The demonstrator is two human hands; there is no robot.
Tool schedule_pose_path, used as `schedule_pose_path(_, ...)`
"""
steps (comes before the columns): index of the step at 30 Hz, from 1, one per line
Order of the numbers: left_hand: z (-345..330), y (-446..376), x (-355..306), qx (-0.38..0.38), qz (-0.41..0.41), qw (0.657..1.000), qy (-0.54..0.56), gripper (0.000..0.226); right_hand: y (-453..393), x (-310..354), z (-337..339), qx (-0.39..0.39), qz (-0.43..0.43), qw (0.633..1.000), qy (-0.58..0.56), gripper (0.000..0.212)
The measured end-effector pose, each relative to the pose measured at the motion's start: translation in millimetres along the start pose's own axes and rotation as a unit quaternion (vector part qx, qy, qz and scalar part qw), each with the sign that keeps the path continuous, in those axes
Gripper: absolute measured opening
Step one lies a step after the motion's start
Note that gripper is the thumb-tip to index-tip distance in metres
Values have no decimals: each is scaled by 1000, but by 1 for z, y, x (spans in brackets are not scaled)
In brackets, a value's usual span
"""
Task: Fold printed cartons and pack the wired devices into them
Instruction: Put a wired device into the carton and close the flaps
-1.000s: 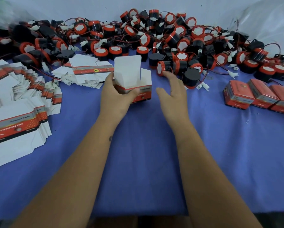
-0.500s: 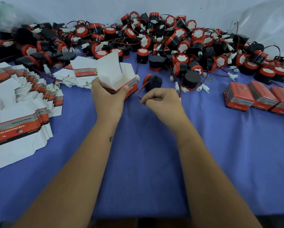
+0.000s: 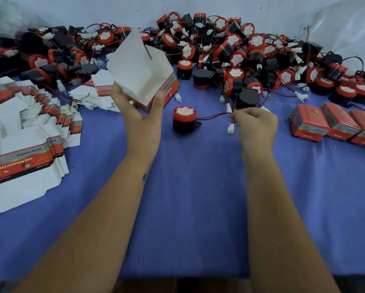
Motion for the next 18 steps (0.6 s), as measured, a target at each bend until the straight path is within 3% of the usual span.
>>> schedule_pose_path(2,-4,2,2,45,23,999,7,71,0,-4,-4,-10,35,971,235,19)
schedule_pose_path(4,-7,3,6,69,42,997,6,66,6,-1,-11,-25,110,911,397,27)
schedule_pose_path(6,-8,3,9,79,51,996,-1,61,13,5,-21,-18,207,897,390,40)
schedule_pose_path(8,-8,2,11,70,53,996,-14,64,20,6,-35,59,257,912,315,52)
schedule_pose_path(11,-5,0,13,36,44,997,-51,74,27,-4,-58,216,244,895,304,74)
schedule_pose_path(13,-2,-3,15,15,45,996,-75,76,25,-12,-66,264,241,866,349,76)
schedule_pose_path(15,0,-4,17,7,54,995,-89,76,21,-12,-67,241,257,870,344,66)
schedule_pose_path(18,1,-5,18,6,67,992,-108,74,19,-7,-61,145,292,902,282,37)
Point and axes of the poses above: each hand's wrist, its own y-axis away from the middle knuckle, its own z-axis out of the back of the hand, x = y × z, the point moved 2 cm from there along -y, towards the middle knuckle, and after that the axes turned 1 degree about -y, right-handed, at the moved point
